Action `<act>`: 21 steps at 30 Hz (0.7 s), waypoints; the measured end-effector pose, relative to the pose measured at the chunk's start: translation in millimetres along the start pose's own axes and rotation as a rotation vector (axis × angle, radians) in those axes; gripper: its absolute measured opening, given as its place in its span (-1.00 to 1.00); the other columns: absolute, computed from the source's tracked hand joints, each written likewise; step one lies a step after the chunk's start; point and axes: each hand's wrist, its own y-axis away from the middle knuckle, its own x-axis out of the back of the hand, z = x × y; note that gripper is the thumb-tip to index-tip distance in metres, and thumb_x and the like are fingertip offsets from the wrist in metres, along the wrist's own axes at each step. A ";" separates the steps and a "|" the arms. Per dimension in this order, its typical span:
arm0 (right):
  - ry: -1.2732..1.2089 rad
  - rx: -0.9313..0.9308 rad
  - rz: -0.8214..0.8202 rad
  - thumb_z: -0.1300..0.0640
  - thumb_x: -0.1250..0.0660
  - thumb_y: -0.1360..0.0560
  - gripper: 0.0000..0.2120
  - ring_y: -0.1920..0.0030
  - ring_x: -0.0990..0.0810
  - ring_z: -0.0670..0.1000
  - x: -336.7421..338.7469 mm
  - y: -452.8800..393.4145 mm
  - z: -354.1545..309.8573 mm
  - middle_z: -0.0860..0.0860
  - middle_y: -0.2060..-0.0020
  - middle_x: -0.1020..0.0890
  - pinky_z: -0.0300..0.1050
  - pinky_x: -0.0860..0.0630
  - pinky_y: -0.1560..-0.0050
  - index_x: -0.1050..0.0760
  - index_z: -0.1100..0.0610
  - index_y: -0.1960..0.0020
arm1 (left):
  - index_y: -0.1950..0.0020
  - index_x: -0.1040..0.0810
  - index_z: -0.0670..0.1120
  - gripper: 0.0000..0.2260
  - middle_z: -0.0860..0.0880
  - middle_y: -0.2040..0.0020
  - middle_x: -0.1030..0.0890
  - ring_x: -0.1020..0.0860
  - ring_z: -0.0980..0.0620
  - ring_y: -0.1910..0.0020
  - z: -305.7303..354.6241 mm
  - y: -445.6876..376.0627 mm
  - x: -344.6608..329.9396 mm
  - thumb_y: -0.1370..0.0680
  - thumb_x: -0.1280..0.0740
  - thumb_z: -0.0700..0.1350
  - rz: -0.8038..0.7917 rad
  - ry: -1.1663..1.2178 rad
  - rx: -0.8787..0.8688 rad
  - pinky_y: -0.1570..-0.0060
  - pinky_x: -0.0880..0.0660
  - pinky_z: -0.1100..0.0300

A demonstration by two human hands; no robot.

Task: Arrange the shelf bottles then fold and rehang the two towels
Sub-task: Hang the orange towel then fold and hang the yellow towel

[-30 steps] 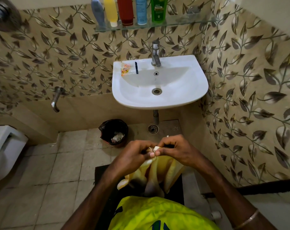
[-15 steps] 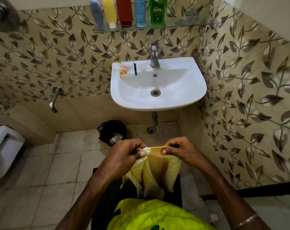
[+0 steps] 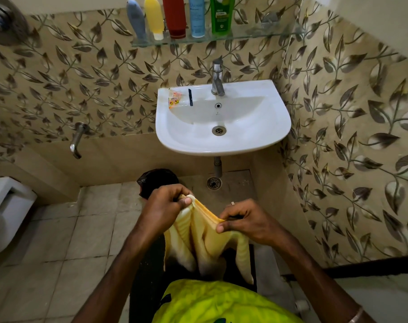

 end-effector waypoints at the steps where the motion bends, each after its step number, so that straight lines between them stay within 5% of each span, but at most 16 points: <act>1: 0.007 0.002 0.013 0.14 -0.58 -0.40 -0.90 0.24 -0.63 -0.07 0.3 -1.6 -2.1 -0.01 0.26 -0.71 -0.15 -0.52 0.21 -0.73 -0.04 0.13 | -0.03 -0.67 0.03 -0.86 0.08 0.00 -0.68 -0.62 0.11 -0.01 -0.2 -0.2 -2.1 -0.57 -0.38 -0.19 -0.008 -0.025 0.001 -0.07 -0.60 0.02; 5: 0.086 0.011 0.043 0.14 -0.57 -0.41 -0.94 0.26 -0.59 -0.14 1.1 -5.3 -8.2 -0.05 0.29 -0.69 -0.23 -0.46 0.23 -0.73 0.06 0.13 | -0.40 -0.49 0.16 -0.55 0.15 -0.29 -0.54 -0.53 0.17 -0.20 5.3 8.4 -7.7 -0.57 -0.37 -0.22 -0.162 -0.062 -0.065 -0.19 -0.55 0.14; 8: 0.158 0.017 0.036 0.09 -0.58 -0.41 -0.93 0.29 -0.57 -0.21 0.5 -6.5 -10.6 -0.14 0.31 -0.68 -0.30 -0.41 0.26 -0.72 -0.05 0.14 | -0.28 -0.59 0.14 -0.66 0.11 -0.19 -0.65 -0.61 0.19 -0.10 11.8 13.2 -18.5 -0.57 -0.38 -0.19 -0.298 -0.094 -0.133 -0.14 -0.60 0.05; 12: 0.187 -0.004 0.049 -0.02 -0.57 -0.41 -0.87 0.29 -0.60 -0.12 0.7 -7.5 -8.1 -0.04 0.30 -0.69 -0.12 -0.45 0.29 -0.73 0.01 0.12 | -0.04 -0.66 0.03 -0.87 0.06 0.09 -0.67 -0.61 0.12 0.07 17.4 13.5 -23.2 -0.56 -0.39 -0.17 -0.229 -0.234 -0.107 -0.02 -0.60 -0.06; 15: 0.187 -0.043 0.051 -0.04 -0.55 -0.41 -0.83 0.19 -0.68 0.09 4.7 -3.7 -3.4 0.04 0.22 -0.71 0.13 -0.58 0.19 -0.72 0.04 0.09 | -0.01 -0.65 0.03 -0.90 0.07 0.11 -0.65 -0.60 0.15 0.09 17.8 17.3 -19.2 -0.58 -0.37 -0.16 -0.210 -0.254 -0.103 -0.01 -0.60 -0.01; 21: 0.160 -0.121 0.089 0.10 -0.57 -0.42 -0.91 0.16 -0.71 -0.01 24.5 -0.8 3.4 0.05 0.19 -0.75 0.05 -0.62 0.12 -0.73 0.09 0.11 | 0.01 -0.65 0.03 -0.91 0.07 0.10 -0.67 -0.60 0.16 0.06 18.8 23.2 -8.0 -0.57 -0.38 -0.14 -0.202 -0.233 -0.102 -0.02 -0.59 0.00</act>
